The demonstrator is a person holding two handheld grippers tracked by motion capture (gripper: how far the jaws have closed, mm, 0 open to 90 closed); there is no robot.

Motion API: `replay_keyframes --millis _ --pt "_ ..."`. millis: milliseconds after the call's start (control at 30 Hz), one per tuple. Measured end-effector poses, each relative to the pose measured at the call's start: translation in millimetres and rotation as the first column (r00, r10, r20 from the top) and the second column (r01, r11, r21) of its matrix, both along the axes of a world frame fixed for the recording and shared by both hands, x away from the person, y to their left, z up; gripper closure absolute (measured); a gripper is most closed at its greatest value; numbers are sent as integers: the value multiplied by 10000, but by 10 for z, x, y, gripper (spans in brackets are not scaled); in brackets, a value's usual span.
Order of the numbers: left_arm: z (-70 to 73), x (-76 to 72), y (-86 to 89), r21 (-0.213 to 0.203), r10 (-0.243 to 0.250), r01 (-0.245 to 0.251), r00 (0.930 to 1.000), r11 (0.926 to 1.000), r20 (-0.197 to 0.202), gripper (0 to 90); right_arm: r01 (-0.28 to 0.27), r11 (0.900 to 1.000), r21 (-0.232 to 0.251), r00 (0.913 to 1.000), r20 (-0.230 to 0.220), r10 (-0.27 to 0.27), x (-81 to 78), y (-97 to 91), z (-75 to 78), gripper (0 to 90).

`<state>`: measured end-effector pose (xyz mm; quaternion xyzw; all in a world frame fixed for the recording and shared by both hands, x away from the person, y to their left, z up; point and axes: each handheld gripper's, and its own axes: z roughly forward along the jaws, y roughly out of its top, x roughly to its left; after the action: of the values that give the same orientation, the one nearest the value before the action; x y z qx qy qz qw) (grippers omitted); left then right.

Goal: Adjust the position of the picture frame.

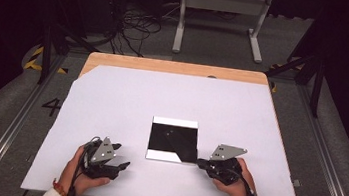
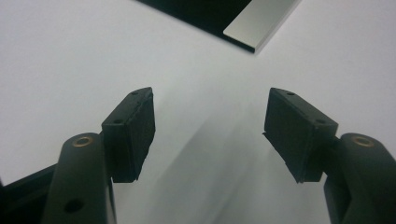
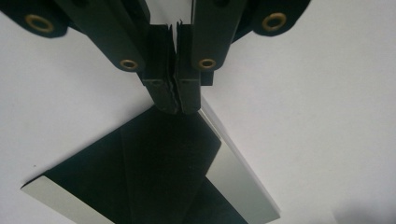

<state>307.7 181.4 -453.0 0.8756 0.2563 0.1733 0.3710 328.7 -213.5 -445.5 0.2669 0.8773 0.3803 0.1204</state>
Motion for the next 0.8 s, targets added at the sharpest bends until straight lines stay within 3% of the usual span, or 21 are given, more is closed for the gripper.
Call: replay_keyframes --millis 67,300,400,800 --pt "-16 -56 149 -278 213 -216 9997 9994 -131 321 -365 9988 -323 9993 -79 363 -26 -1 73 872" --pt "-69 -106 366 -624 407 -418 9990 9972 -195 282 -530 9921 -1134 9971 -603 464 -26 40 113 866" --pt "-63 -108 391 -721 433 -445 9989 9964 -182 274 -585 9879 -1436 9959 -770 478 -13 70 82 859" --pt "-99 -102 362 -513 196 -206 9996 9985 -199 264 -512 9857 -1607 9921 -1213 318 44 58 58 850"
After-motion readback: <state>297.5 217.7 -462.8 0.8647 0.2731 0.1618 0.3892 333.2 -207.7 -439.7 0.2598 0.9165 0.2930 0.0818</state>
